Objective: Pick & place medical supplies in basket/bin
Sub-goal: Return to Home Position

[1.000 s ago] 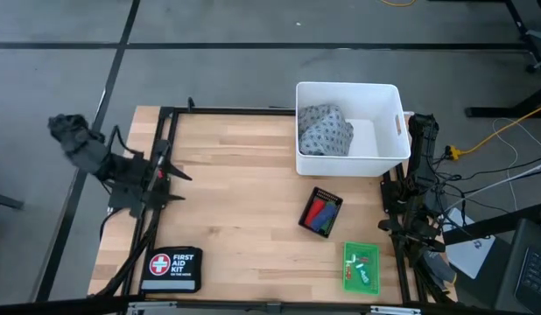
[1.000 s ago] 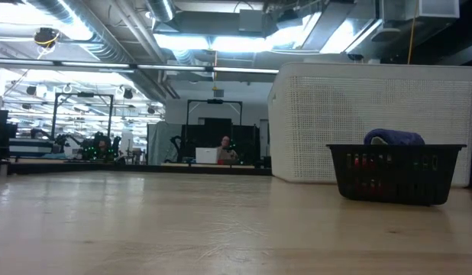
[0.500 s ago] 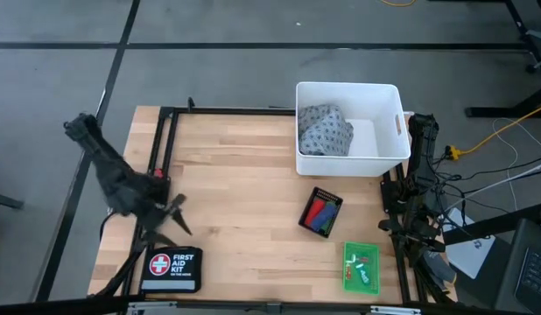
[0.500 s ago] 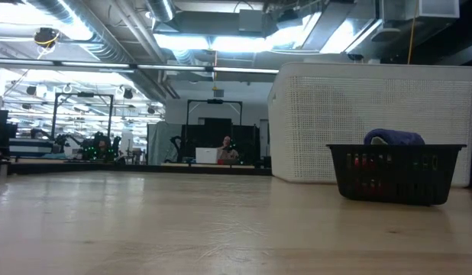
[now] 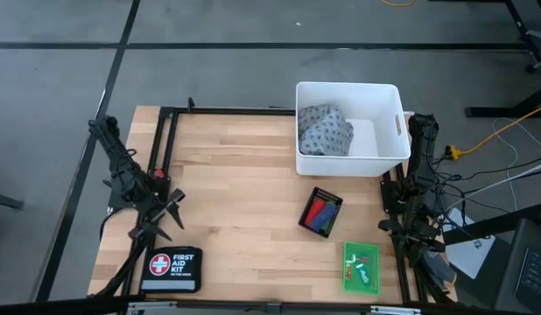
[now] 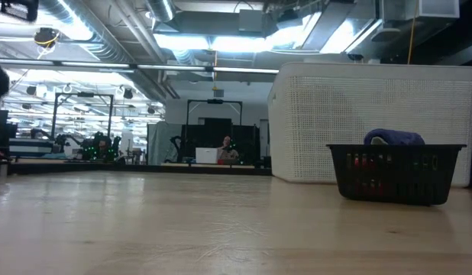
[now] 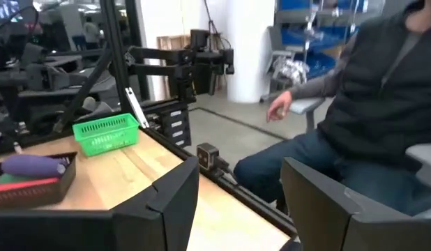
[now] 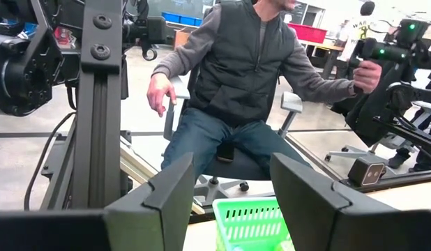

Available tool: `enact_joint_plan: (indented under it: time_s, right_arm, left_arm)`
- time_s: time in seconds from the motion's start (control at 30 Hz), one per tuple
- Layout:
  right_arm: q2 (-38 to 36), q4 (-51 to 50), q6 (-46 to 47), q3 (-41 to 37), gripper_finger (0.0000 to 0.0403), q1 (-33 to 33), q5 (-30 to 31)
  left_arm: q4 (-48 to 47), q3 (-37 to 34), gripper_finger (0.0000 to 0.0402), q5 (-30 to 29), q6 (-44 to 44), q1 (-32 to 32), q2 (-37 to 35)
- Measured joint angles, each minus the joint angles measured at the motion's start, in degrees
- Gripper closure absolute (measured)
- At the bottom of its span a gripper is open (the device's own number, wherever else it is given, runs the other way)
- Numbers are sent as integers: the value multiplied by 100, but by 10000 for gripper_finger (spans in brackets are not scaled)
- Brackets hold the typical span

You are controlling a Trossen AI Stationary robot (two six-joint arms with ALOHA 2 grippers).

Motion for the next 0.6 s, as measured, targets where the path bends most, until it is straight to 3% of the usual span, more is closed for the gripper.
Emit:
enact_joint_plan:
  time_s: [0.2, 0.43, 0.6]
  right_arm:
    - [0, 1, -2, 0, 213, 0, -1]
    - [3, 2, 0, 0, 213, 0, 0]
    - [13, 2, -2, 0, 213, 0, 27]
  left_arm:
    - [115, -752, 203, 0, 69, -165, -1238]
    - [342, -1283, 203, 202, 15, -217, -1256]
    - [225, -1278, 203, 828, -137, -220, -1142]
